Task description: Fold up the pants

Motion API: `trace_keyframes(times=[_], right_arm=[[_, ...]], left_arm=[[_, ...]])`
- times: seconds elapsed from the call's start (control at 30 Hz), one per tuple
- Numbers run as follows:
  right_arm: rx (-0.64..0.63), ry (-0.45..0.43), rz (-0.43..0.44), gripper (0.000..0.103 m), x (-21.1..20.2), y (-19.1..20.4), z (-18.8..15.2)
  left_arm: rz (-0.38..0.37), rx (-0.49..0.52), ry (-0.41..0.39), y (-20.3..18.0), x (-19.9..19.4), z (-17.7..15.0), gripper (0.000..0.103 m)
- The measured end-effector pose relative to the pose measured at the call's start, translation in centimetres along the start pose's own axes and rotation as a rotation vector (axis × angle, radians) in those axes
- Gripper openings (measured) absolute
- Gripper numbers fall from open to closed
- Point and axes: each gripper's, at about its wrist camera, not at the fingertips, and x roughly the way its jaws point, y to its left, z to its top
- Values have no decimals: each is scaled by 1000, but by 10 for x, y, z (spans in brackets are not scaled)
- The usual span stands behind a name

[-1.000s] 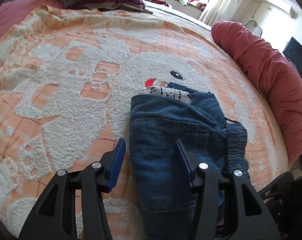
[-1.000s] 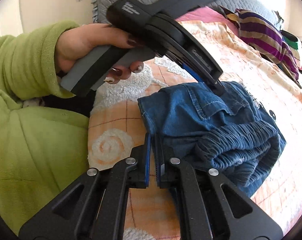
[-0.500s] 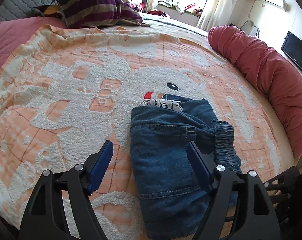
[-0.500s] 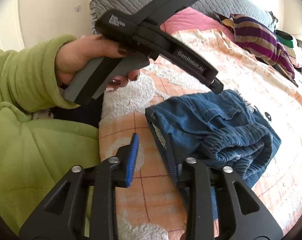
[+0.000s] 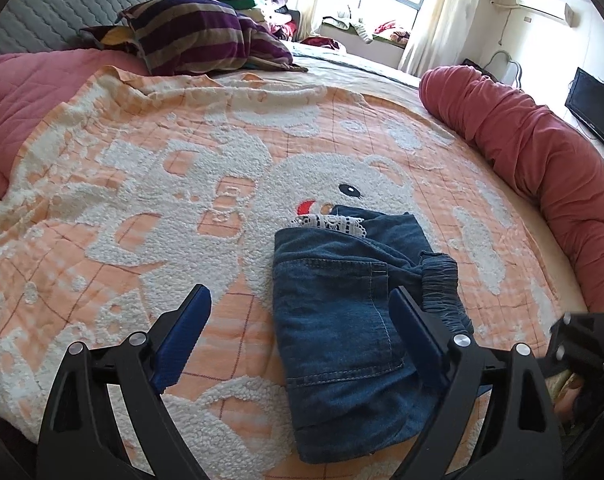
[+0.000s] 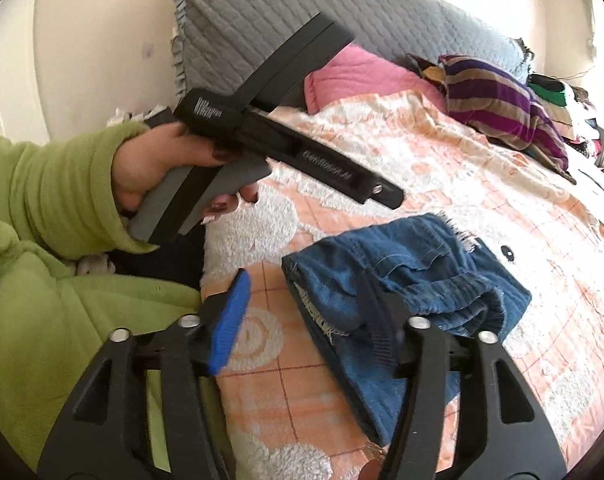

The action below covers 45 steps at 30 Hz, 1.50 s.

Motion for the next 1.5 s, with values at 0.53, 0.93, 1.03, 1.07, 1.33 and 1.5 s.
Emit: trace_keyframes(times=[0.53,0.93,1.03,1.07,1.33,1.5], right_arm=[[85,-127,-153,89,-37,-15,14],[148,-174,-295,94,-59,-36,18],[173,-185,-328,94,-65,-44,18],[183,-187,-338,94,-67,-47,18],[211,-194,-402,94,-72,-58,15],[227,-192,-415,94,-71,-63,12]], left_arm=[[58,9,-59,-4,-34,-4,98],[122,27,-93,-7,-51,-8,98],[127,27,-100,-6,-54,-10,98],[127,26,-101,-6,-55,-10,98],[145,28,-106,-5,-58,-14,98],[146,27,-99,-3,-58,-18,98]])
